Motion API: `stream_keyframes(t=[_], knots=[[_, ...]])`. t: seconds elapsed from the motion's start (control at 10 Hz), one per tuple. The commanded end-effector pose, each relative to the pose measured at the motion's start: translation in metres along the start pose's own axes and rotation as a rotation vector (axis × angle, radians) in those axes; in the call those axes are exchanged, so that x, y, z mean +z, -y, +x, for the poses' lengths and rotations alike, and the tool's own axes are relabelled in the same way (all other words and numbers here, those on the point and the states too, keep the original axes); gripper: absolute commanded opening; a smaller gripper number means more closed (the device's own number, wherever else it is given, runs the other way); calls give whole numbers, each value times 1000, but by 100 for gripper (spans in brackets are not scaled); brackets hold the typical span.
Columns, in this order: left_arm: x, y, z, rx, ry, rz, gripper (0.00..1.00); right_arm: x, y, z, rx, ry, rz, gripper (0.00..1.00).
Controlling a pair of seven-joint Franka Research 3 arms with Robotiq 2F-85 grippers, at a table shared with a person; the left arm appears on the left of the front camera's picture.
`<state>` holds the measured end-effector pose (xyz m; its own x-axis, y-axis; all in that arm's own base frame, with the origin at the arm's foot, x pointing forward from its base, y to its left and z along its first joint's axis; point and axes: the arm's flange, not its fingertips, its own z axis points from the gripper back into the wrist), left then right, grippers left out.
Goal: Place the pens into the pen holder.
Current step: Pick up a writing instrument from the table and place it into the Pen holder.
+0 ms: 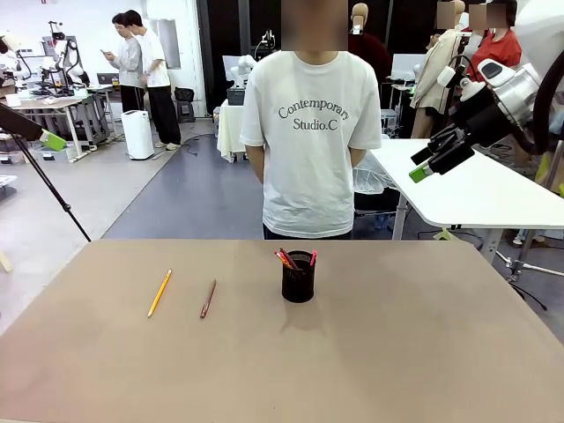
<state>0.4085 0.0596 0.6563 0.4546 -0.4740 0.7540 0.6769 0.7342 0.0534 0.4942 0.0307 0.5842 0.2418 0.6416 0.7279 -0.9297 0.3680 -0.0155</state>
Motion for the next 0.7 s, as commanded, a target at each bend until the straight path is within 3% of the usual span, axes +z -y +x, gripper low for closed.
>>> stream_keyframes(t=[0.0, 0.1, 0.2, 0.3, 0.5, 0.6], knots=[[1, 2, -1, -7, 2, -4, 100, -2, -1, 1, -5, -2, -14, 100], [0, 0, 0, 0, 0, 0, 100, -2, -1, 1, -5, -2, -14, 100], [13, 17, 17, -22, -76, 15, 100, -2, -1, 1, -5, -2, -14, 100], [11, 32, 35, 179, -218, -100, 100, -2, -1, 1, -5, -2, -14, 100], [-8, 52, 45, 341, -319, 68, 100, -2, -1, 1, -5, -2, -14, 100], [-23, 61, 43, 357, -397, 65, 100, -2, -1, 1, -5, -2, -14, 100]])
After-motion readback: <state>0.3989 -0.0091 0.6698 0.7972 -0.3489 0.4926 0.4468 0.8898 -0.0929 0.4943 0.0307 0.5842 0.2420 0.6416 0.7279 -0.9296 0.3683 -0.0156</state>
